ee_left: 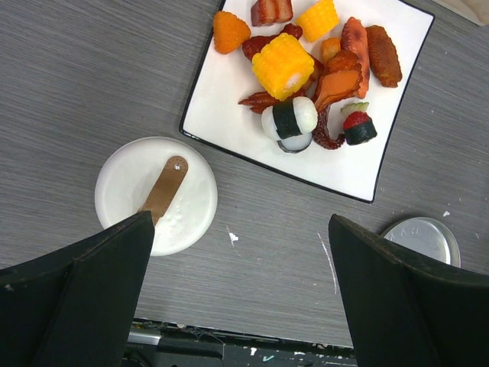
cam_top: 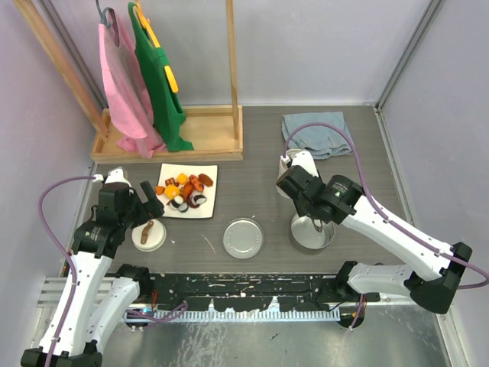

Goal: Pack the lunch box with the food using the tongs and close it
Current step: Place the fake food in the packing box, then pick up the fake food from the plate.

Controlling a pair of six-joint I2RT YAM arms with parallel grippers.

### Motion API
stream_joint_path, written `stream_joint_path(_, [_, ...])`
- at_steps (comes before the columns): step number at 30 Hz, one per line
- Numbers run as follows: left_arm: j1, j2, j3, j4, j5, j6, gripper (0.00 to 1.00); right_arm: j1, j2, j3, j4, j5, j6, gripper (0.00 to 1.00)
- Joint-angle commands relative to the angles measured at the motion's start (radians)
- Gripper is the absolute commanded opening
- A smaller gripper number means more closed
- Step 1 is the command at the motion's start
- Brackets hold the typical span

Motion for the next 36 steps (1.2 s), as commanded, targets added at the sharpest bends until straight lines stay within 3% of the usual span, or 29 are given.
stream_joint_path(1, [-0.002, 0.003, 0.032, 0.031, 0.004, -0.006, 0.98, -0.002, 0.006, 0.028, 0.055, 0.036, -0.003, 0.45])
stream_joint_path(11, [-0.002, 0.004, 0.032, 0.032, 0.008, -0.006, 0.98, -0.003, -0.006, 0.106, 0.109, 0.0, -0.013, 0.5])
stream_joint_path(21, [-0.002, 0.005, 0.033, 0.031, 0.004, -0.006, 0.98, -0.004, 0.009, 0.144, 0.338, -0.177, -0.069, 0.5])
stream_joint_path(26, [-0.002, 0.003, 0.033, 0.03, 0.004, -0.007, 0.98, -0.002, 0.069, 0.115, 0.495, -0.431, -0.047, 0.5])
stream_joint_path(32, [-0.001, 0.001, 0.034, 0.027, -0.005, -0.009, 0.98, 0.01, 0.208, 0.146, 0.574, -0.576, -0.052, 0.5])
stream_joint_path(36, [-0.002, -0.007, 0.036, 0.021, -0.023, -0.016, 0.98, 0.059, 0.323, 0.214, 0.559, -0.574, -0.095, 0.5])
